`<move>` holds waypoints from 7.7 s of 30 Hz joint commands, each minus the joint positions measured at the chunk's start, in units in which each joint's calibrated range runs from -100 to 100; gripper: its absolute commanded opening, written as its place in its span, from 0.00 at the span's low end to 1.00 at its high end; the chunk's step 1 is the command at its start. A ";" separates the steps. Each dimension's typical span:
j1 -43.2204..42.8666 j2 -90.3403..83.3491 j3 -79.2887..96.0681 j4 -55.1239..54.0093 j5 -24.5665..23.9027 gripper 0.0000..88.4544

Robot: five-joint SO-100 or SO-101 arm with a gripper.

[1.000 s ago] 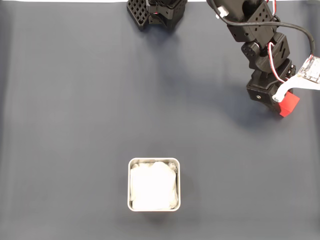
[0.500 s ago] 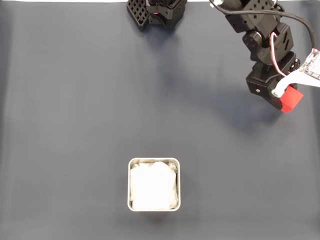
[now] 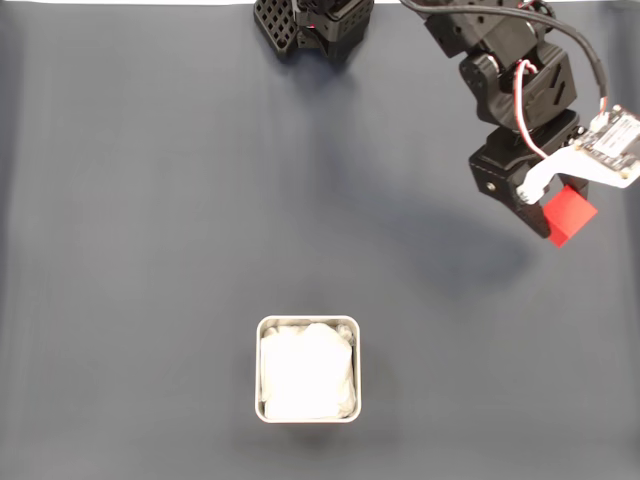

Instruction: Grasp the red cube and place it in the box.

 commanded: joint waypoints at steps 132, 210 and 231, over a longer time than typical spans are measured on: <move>38.05 3.36 -9.62 -6.37 1.07 0.14; 32.09 -71.85 42.29 19.86 -0.44 0.00; 32.94 -87.36 64.37 50.35 -2.34 0.00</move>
